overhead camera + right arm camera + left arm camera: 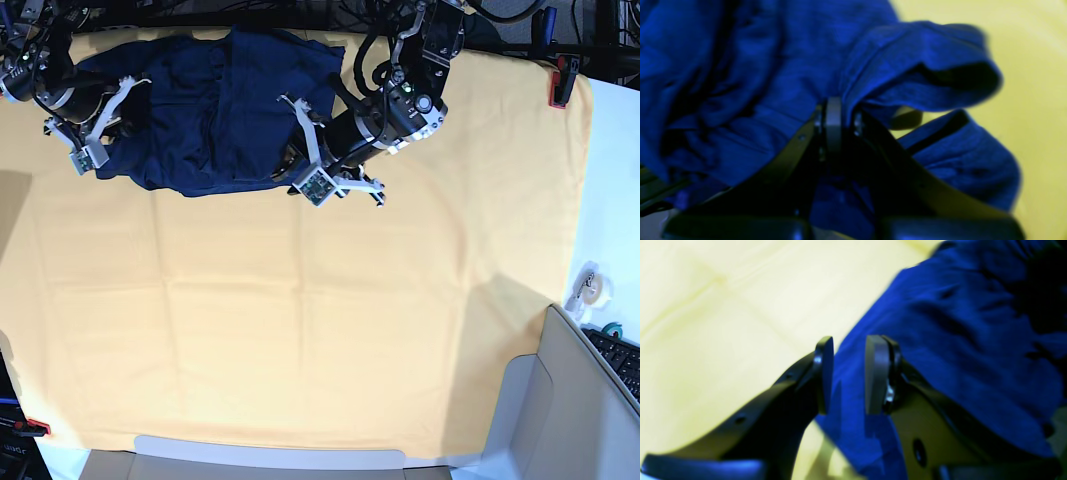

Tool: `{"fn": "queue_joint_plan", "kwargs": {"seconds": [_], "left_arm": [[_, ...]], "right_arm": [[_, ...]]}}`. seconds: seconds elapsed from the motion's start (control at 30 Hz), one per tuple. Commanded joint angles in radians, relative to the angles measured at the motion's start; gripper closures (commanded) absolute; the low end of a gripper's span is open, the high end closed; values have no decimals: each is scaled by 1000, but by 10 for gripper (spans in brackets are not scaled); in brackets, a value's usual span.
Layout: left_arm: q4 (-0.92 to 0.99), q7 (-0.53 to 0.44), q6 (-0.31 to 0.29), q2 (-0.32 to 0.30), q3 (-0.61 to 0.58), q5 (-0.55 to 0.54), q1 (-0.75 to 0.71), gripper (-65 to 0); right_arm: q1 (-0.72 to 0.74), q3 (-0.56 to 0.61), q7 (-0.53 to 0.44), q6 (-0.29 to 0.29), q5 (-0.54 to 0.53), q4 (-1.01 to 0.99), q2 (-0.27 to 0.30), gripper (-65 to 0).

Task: Fold the T-shirt properly
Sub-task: 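Grasp the shirt end with the right gripper and fold it toward the left gripper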

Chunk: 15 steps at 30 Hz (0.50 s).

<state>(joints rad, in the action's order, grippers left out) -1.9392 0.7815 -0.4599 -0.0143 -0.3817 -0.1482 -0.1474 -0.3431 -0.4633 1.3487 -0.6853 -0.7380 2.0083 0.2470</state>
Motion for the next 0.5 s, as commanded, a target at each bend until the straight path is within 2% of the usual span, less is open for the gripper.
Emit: {"fn": "queue_joint_plan", "kwargs": {"seconds": [0.0,0.27,0.47], "left_arm": [[-35,-30,2,4,20,-12,10,-146],[-72,-30,2,4,115,-14,-11,-146],[-72,-30,2,3,129,-14,-30,-146]], "right_arm": [[19,30,-13,-13,-13,18,-5,0],[105,277,-16,-13,-16,18,-87,0],[132,370,-18,-3,-12,18,-134,0]]}}
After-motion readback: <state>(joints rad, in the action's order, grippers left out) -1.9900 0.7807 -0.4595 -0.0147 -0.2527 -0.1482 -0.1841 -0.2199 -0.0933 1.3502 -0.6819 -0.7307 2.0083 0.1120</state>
